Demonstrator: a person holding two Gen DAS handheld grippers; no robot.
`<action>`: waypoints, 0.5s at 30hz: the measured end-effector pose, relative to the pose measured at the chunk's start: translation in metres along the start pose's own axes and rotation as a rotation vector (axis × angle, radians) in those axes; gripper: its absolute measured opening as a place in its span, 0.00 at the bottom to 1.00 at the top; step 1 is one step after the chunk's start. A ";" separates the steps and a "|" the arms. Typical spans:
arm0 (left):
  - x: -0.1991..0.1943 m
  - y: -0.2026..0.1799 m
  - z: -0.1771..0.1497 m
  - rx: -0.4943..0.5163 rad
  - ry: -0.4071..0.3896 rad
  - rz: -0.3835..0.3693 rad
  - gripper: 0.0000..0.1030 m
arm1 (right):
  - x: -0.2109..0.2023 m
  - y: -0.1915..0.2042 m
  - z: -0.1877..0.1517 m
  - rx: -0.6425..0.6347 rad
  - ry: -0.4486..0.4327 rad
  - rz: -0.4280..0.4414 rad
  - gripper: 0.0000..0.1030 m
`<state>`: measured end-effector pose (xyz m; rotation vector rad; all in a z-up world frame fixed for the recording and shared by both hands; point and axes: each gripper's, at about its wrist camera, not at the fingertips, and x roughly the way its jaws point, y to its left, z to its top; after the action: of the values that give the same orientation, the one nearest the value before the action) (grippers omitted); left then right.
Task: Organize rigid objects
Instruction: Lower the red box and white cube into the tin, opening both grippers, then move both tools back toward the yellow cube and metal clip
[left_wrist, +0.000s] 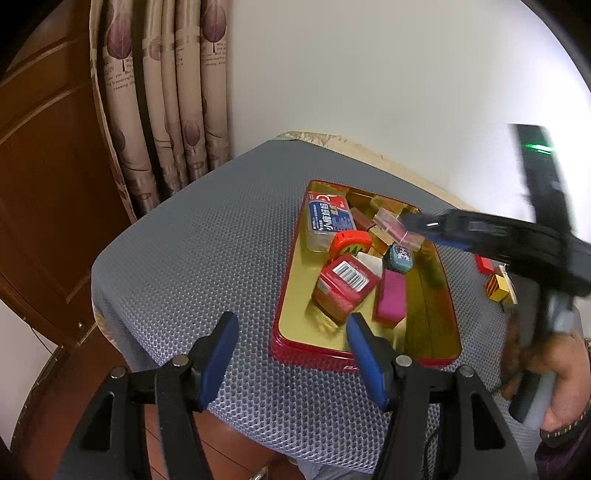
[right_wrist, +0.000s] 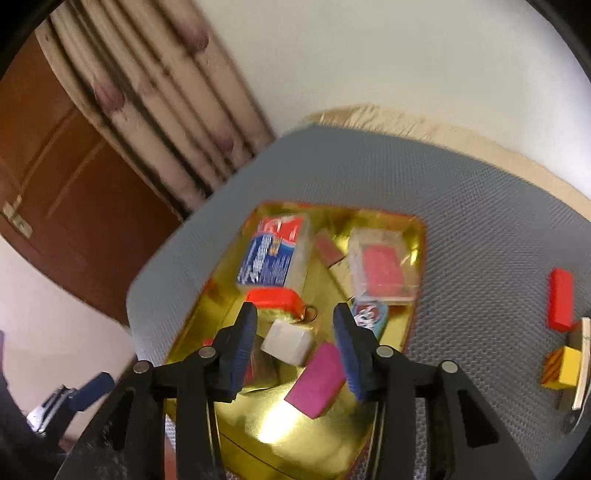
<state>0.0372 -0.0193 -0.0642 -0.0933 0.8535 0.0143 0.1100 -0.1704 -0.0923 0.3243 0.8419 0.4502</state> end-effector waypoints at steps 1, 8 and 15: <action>0.000 -0.001 -0.001 0.004 -0.001 0.001 0.61 | -0.021 -0.001 -0.010 -0.018 -0.067 -0.024 0.41; -0.002 -0.013 -0.006 0.051 0.001 -0.018 0.61 | -0.108 -0.070 -0.112 -0.113 -0.208 -0.540 0.69; -0.027 -0.066 -0.019 0.261 -0.036 -0.184 0.61 | -0.171 -0.206 -0.186 0.169 -0.071 -0.786 0.68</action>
<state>0.0081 -0.0865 -0.0513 0.0731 0.8013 -0.2668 -0.0810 -0.4152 -0.1911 0.1411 0.8680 -0.3636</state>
